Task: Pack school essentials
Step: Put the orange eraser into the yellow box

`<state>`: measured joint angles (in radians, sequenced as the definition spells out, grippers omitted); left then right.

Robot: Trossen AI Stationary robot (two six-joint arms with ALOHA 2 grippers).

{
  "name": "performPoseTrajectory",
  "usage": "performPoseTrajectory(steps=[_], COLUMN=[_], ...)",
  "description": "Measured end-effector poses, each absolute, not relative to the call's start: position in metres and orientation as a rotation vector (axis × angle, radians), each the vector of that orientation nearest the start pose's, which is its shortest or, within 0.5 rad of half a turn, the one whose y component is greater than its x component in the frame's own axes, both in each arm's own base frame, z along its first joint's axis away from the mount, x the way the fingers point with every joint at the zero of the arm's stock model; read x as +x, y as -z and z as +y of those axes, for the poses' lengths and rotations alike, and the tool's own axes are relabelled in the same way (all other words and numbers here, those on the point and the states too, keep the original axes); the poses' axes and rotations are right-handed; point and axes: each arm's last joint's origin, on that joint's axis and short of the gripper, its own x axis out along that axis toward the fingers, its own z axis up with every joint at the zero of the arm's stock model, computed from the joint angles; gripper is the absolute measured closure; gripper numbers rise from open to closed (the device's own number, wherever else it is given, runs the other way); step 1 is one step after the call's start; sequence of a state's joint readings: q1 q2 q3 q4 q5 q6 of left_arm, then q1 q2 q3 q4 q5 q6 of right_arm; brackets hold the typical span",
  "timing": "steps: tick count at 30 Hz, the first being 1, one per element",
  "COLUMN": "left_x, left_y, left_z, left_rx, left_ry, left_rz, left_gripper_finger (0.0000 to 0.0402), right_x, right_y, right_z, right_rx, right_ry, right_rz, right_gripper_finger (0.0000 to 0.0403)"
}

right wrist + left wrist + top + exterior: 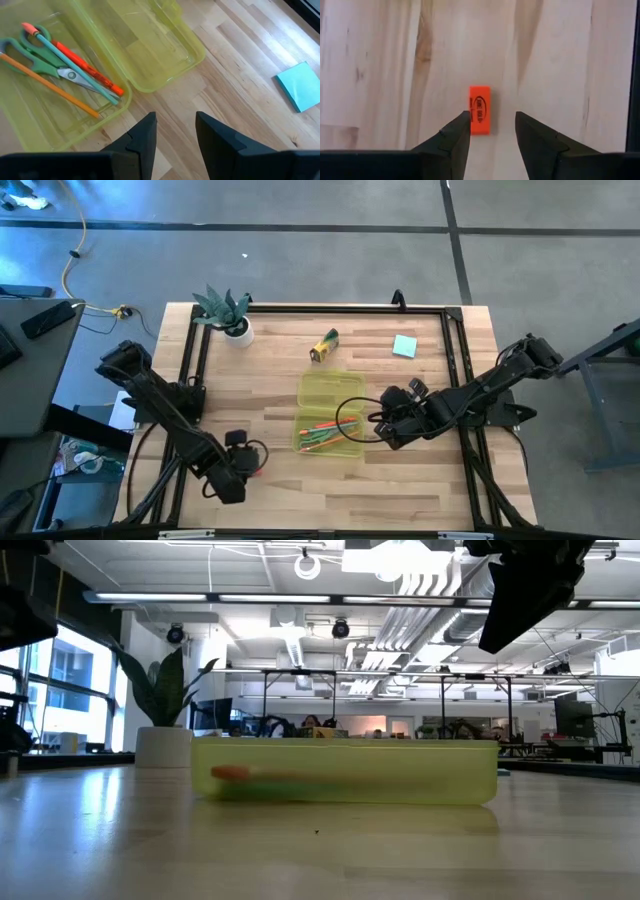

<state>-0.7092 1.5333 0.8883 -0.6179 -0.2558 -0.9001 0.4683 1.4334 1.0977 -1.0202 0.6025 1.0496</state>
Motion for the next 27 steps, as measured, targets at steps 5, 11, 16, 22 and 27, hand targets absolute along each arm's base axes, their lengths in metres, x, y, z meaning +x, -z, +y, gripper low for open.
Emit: performPoseTrajectory(steps=[5,11,16,22,27], left_x=[0.207,0.207,0.206,0.211,0.216], left_y=[-0.164,-0.155,-0.151,-0.138,-0.126], left_z=[-0.169,-0.160,-0.157,-0.161,-0.159], left_rx=[-0.240,-0.269,-0.260,-0.230,-0.238], left_ry=[-0.128,-0.163,-0.147,-0.138,-0.171], left_rz=[1.159,1.171,1.191,1.207,1.256], left_gripper_finger=[0.0221,0.0199,0.0201,0.0201,0.0201], right_x=[0.235,0.235,0.235,0.235,0.235], right_y=[-0.251,-0.251,-0.251,-0.251,-0.251], right_z=[0.100,0.100,0.100,0.100,0.100], right_rx=[0.238,0.238,0.239,0.237,0.238], right_ry=[0.668,0.668,0.668,0.667,0.668], right_rz=[0.934,0.934,0.933,0.934,0.933], right_gripper_finger=[0.0274,0.0274,0.0274,0.0274,0.0274])
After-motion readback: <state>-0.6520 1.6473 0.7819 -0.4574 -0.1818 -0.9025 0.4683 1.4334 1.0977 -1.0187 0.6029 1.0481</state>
